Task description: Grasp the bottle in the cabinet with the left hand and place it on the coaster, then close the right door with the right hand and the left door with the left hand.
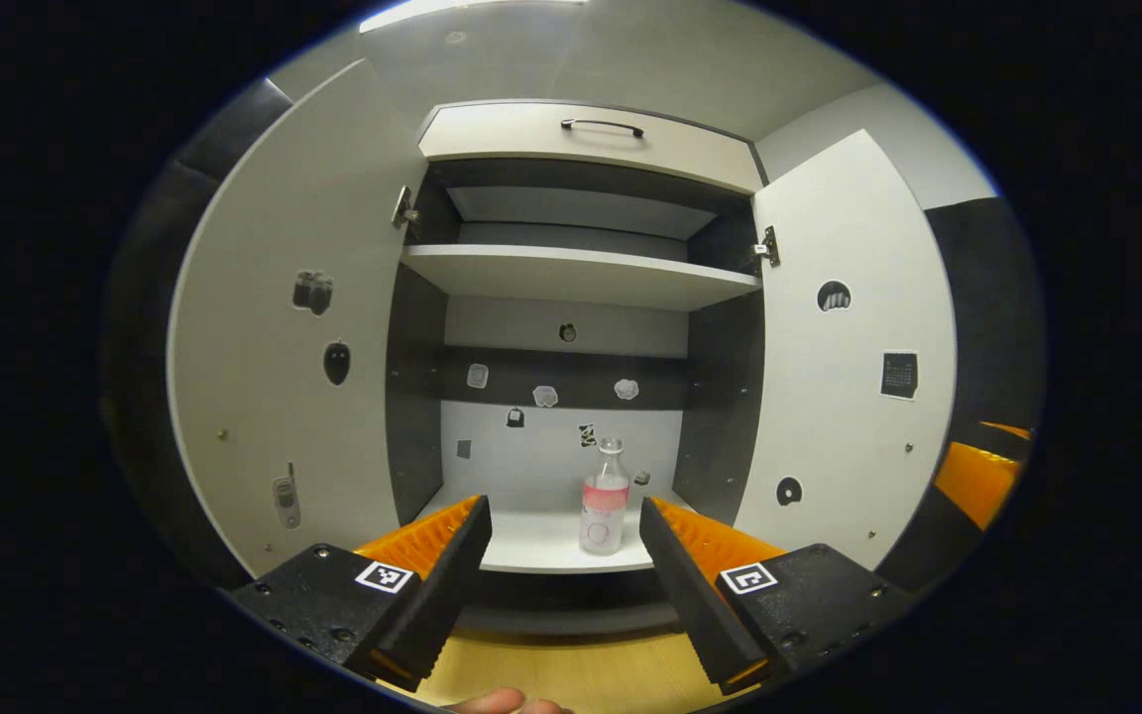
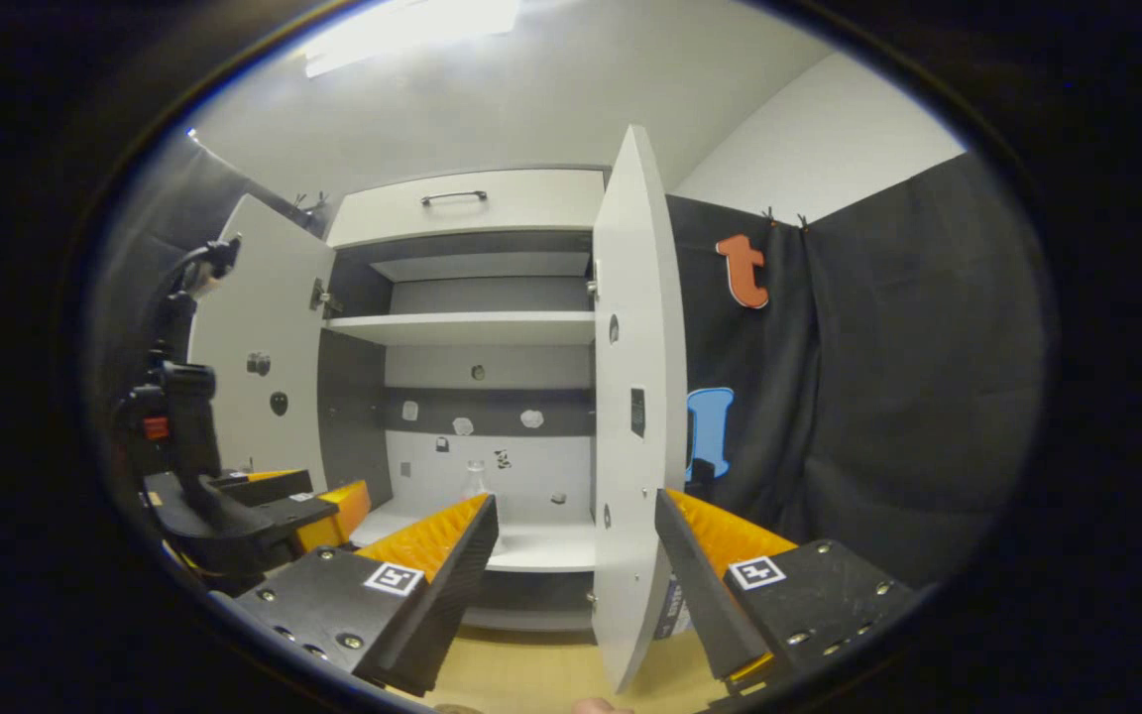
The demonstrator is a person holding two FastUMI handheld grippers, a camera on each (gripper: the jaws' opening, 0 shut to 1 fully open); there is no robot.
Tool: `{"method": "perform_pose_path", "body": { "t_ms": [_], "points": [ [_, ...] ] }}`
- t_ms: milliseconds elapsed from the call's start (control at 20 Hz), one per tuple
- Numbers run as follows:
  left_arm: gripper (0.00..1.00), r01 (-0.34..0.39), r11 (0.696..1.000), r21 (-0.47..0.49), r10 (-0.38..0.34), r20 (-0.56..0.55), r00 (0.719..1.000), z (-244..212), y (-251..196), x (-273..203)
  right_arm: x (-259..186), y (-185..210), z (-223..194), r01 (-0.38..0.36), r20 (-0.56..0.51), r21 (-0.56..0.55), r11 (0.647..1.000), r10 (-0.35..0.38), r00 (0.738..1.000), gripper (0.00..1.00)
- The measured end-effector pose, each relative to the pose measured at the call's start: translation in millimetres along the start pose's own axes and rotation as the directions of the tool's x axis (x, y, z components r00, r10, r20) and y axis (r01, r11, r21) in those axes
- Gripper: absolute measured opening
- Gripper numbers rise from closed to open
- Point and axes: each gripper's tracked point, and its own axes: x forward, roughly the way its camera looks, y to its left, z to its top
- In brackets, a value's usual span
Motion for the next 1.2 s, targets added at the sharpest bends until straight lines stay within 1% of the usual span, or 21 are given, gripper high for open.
{"method": "perform_pose_path", "body": {
  "t_ms": [150, 250, 350, 400, 450, 600, 650, 800, 900, 1000, 1150, 1200],
  "points": [
    [0.96, 0.006, 1.000, 0.015, -0.006, -0.016, 1.000, -13, -5, 42, -5, -18, 3, 0.056, 0.005, -0.012, 0.998, -0.056, 0.998, 0.96],
    [0.97, 0.013, 1.000, 0.021, -0.013, -0.024, 1.000, -19, -11, 71, -10, -37, 8, 0.115, 0.019, -0.021, 0.993, -0.115, 0.993, 0.96],
    [0.97, 0.027, 0.999, 0.019, -0.026, -0.037, 0.999, -27, -16, 99, -16, -57, 9, 0.186, 0.027, -0.030, 0.982, -0.185, 0.982, 0.96],
    [0.96, 0.034, 0.999, 0.017, -0.033, -0.048, 0.998, -32, -18, 112, -19, -68, 10, 0.225, 0.027, -0.035, 0.974, -0.224, 0.974, 0.96],
    [0.97, 0.044, 0.999, 0.017, -0.043, -0.065, 0.997, -37, -22, 124, -24, -79, 9, 0.264, 0.027, -0.040, 0.964, -0.264, 0.964, 0.92],
    [0.97, 0.076, 0.996, 0.035, -0.072, -0.100, 0.992, -56, -34, 161, -39, -109, 8, 0.375, 0.018, -0.056, 0.925, -0.374, 0.927, 0.92],
    [0.97, 0.075, 0.996, 0.045, -0.070, -0.114, 0.991, -63, -35, 172, -45, -118, 8, 0.407, 0.014, -0.063, 0.911, -0.407, 0.913, 0.96],
    [0.97, 0.066, 0.995, 0.069, -0.056, -0.138, 0.989, -79, -37, 200, -64, -141, 4, 0.492, -0.004, -0.082, 0.867, -0.494, 0.869, 0.96],
    [0.97, 0.066, 0.994, 0.083, -0.053, -0.142, 0.988, -85, -39, 215, -71, -151, 0, 0.533, -0.018, -0.089, 0.842, -0.536, 0.844, 0.96],
    [0.96, 0.058, 0.994, 0.094, -0.044, -0.148, 0.988, -89, -38, 227, -79, -156, -7, 0.557, -0.035, -0.094, 0.825, -0.562, 0.826, 0.96],
    [0.96, 0.046, 0.995, 0.088, -0.031, -0.159, 0.987, -93, -36, 240, -78, -156, -17, 0.567, -0.056, -0.099, 0.818, -0.573, 0.818, 0.96],
    [0.95, 0.067, 0.995, 0.079, -0.052, -0.184, 0.982, -100, -40, 242, -76, -153, -22, 0.563, -0.067, -0.099, 0.820, -0.570, 0.819, 0.96]
  ]
}}
